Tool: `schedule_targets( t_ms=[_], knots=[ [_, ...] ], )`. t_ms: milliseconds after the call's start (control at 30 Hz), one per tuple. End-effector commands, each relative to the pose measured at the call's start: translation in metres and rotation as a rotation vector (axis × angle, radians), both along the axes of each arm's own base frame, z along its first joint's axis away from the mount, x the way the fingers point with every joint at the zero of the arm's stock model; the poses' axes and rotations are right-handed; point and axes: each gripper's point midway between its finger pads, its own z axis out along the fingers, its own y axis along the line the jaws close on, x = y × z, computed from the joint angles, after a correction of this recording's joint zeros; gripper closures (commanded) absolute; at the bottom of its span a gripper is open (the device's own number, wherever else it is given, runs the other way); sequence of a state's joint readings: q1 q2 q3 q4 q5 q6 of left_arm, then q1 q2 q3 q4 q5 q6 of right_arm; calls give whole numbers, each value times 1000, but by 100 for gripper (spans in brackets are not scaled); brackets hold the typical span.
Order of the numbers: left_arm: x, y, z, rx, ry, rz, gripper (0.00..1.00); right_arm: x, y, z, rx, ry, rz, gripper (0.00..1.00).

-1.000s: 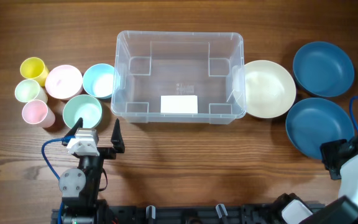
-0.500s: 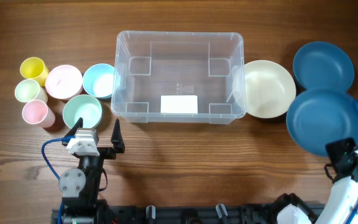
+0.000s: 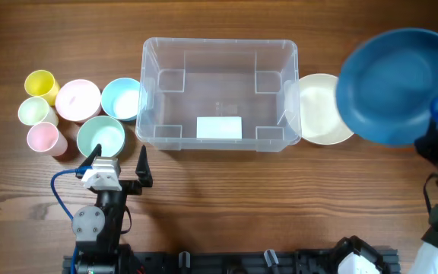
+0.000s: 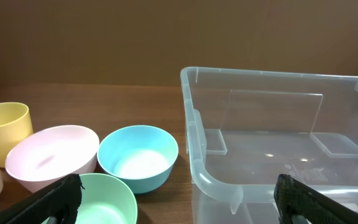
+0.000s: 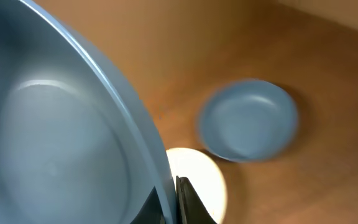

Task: Pack container
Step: 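Lift the teal bowl and lower it into the clear box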

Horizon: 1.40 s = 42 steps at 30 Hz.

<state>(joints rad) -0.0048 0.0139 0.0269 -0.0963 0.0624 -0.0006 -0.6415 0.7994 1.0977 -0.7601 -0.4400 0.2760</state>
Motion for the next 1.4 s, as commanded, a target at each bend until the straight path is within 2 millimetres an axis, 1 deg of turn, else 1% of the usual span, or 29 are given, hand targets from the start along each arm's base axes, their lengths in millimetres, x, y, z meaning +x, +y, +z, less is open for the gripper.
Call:
schedule_targets(
  t_ms=[0,67,133,233,333,433,467,500,600,667,767,833,967,1100,1200,1367],
  knots=[
    [0,-2,-2,15,-3,-15,0,21,42,41,-38,-90,206,96],
    [0,-2,-2,15,-3,-15,0,35,60,51,-44,-105,289,96],
    [0,-2,-2,15,-3,-15,0,51,79,54,-44,-96,360,96],
    [0,-2,-2,15,-3,-15,0,83,105,48,-70,-42,427,96],
    [0,-2,-2,15,-3,-15,0,118,147,38,-148,7,533,96],
    [0,-2,-2,15,-3,-15,0,147,180,20,-245,83,562,96],
    [0,-2,-2,15,-3,-15,0,153,188,15,-269,102,568,96],
    [0,-2,-2,15,-3,-15,0,163,199,5,-307,136,578,96],
    [0,-2,-2,15,-3,-15,0,182,220,-26,-358,231,585,96],
    [0,-2,-2,15,-3,-15,0,192,232,-55,-367,300,610,96],
    [0,-2,-2,15,-3,-15,0,198,242,-96,-371,402,637,95],
    [0,-2,-2,15,-3,-15,0,200,243,-120,-371,464,645,96],
    [0,-2,-2,15,-3,-15,0,199,242,-156,-377,569,661,96],
    [0,-2,-2,15,-3,-15,0,192,245,-173,-410,629,697,96],
    [0,-2,-2,15,-3,-15,0,187,243,-181,-448,668,689,96],
    [0,-2,-2,15,-3,-15,0,178,248,-195,-494,715,733,96]
  ],
)
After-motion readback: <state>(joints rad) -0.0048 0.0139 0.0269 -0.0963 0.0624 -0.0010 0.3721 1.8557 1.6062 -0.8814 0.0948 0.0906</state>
